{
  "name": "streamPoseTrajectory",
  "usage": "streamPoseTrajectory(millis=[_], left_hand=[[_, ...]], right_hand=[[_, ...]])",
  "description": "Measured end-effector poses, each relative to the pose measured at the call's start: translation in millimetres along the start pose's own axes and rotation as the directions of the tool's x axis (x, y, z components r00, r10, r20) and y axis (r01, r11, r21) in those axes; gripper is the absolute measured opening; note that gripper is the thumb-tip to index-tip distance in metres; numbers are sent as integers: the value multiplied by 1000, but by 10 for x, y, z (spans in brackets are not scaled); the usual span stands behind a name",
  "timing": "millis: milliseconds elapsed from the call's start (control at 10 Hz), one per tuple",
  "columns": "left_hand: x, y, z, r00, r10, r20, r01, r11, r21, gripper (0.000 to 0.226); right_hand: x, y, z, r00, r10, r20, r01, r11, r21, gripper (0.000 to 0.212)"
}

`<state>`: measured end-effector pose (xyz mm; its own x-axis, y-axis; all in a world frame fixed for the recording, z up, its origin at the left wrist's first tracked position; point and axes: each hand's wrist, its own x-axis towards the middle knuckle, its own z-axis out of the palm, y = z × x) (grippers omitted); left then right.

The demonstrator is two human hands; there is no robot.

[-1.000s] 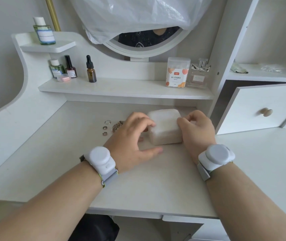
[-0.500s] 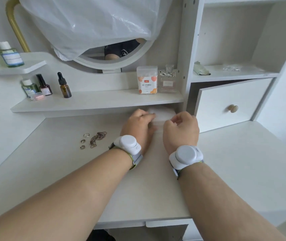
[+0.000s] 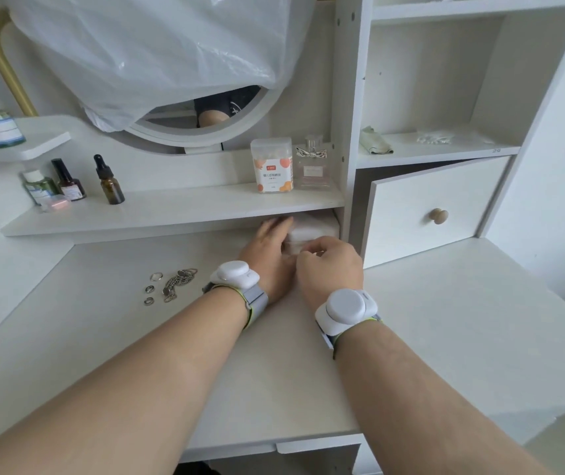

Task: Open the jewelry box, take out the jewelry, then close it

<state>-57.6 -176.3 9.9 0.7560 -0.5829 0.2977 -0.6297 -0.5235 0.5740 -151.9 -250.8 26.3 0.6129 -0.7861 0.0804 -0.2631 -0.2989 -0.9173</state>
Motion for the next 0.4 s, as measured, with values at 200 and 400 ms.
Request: streamPoseTrajectory(millis=[200, 400], left_hand=[[-392, -151, -150, 998, 18, 63, -26, 991, 135, 57], [-701, -445, -368, 994, 79, 71, -95, 956, 276, 34]], right_hand=[[-51, -14, 15, 998, -56, 27, 59, 993, -103, 22], [-213, -16, 111, 919, -283, 273, 377, 832, -407, 31]])
